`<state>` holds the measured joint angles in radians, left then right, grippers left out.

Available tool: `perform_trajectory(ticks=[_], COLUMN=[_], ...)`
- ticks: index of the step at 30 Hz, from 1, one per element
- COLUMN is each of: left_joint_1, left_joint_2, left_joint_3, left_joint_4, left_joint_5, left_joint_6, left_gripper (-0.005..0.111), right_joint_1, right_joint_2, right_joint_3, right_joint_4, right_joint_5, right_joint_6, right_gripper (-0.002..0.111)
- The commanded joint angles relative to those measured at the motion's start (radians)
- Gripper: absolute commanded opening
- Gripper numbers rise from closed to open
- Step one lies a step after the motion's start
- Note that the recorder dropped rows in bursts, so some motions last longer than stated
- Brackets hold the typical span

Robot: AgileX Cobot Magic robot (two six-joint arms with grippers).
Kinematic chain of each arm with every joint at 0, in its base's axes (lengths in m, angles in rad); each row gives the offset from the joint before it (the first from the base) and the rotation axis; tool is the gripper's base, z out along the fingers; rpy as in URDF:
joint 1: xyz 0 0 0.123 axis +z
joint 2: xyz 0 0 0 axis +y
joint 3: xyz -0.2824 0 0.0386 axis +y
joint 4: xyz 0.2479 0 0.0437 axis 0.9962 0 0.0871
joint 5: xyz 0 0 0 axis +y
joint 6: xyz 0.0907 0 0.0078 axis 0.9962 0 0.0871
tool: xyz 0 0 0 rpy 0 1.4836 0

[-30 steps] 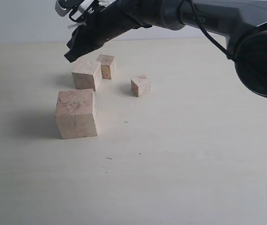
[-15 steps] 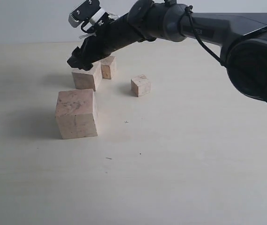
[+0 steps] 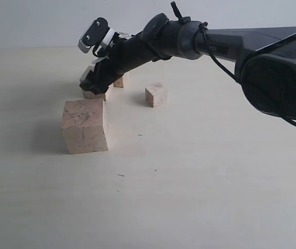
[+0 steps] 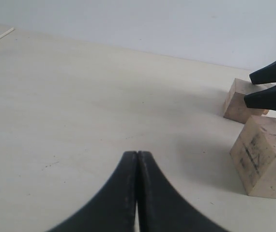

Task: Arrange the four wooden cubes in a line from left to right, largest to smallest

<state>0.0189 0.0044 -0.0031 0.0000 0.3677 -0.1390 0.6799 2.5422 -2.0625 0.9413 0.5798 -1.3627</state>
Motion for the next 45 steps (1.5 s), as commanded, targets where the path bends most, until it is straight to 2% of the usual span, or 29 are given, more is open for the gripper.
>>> perform_trajectory(ticks=[1, 20, 23, 25, 30, 36, 42, 45], left_joint_1=[0.003, 0.003, 0.003, 0.003, 0.003, 0.003, 0.003, 0.003], left_joint_2=[-0.004, -0.004, -0.004, -0.004, -0.004, -0.004, -0.004, -0.004], left_joint_3=[0.003, 0.003, 0.003, 0.003, 0.003, 0.003, 0.003, 0.003], left_joint_4=[-0.012, -0.012, -0.012, -0.012, -0.012, -0.012, -0.012, -0.012], left_joint_5=[-0.009, -0.009, -0.009, -0.009, -0.009, -0.009, -0.009, -0.009], left_joint_6=[0.005, 0.005, 0.005, 0.005, 0.005, 0.005, 0.005, 0.005], left_gripper=[0.0, 0.0, 0.0, 0.0, 0.0, 0.0, 0.0, 0.0], right_joint_1=[-0.008, -0.008, -0.008, -0.008, -0.008, -0.008, -0.008, -0.012], right_joint_2=[0.005, 0.062, 0.062, 0.057, 0.019, -0.107, -0.241, -0.296], right_joint_3=[0.002, 0.002, 0.002, 0.002, 0.002, 0.002, 0.002, 0.002], right_joint_4=[-0.017, 0.049, 0.051, 0.051, 0.042, -0.058, -0.325, -0.434], right_joint_5=[-0.037, -0.055, -0.055, -0.055, -0.019, 0.045, 0.112, 0.204], right_joint_6=[-0.007, -0.119, -0.119, -0.119, -0.079, 0.014, 0.195, 0.314], right_gripper=[0.076, 0.075, 0.065, 0.05, 0.0, 0.0, 0.0, 0.0])
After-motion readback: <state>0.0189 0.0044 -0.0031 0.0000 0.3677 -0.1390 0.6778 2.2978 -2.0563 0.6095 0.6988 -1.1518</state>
